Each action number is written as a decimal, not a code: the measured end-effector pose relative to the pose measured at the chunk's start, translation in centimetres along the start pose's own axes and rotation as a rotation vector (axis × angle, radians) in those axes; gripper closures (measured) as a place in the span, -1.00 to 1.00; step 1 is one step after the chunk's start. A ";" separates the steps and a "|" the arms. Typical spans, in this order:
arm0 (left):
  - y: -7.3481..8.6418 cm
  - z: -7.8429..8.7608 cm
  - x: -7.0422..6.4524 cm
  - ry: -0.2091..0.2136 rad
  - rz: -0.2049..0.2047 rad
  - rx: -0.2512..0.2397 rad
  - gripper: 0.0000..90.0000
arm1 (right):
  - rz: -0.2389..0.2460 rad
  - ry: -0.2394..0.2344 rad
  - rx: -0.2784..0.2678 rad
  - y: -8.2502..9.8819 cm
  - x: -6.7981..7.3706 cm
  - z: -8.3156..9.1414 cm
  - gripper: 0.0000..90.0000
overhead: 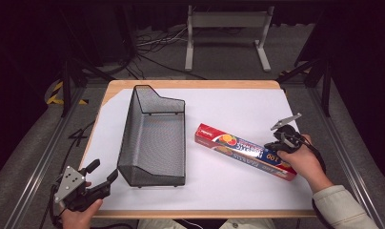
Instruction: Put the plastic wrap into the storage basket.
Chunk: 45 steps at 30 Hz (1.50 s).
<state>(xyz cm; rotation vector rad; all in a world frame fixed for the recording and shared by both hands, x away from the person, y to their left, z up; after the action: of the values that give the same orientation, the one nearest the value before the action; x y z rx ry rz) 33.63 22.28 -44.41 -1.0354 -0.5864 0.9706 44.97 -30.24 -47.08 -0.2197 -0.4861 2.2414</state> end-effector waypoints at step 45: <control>0.0 0.1 0.1 0.001 0.005 -0.006 -0.35 | 0.190 -0.145 -0.241 -7.4 6.7 -1.0 -0.89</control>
<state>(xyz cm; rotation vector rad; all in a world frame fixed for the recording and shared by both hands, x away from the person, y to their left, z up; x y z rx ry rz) 33.61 22.38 -44.37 -1.0432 -0.5869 0.9732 45.94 -20.49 -44.89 -0.2367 -0.8460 2.3915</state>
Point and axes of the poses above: each handheld gripper's, and its own axes: z roughly backward along the jaws, y roughly out of its underside, x roughly to its left, the point moved 9 cm from there along -z, roughly forward along the jaws, and after that the axes turned 5 degrees about x, right-handed, at the moved point
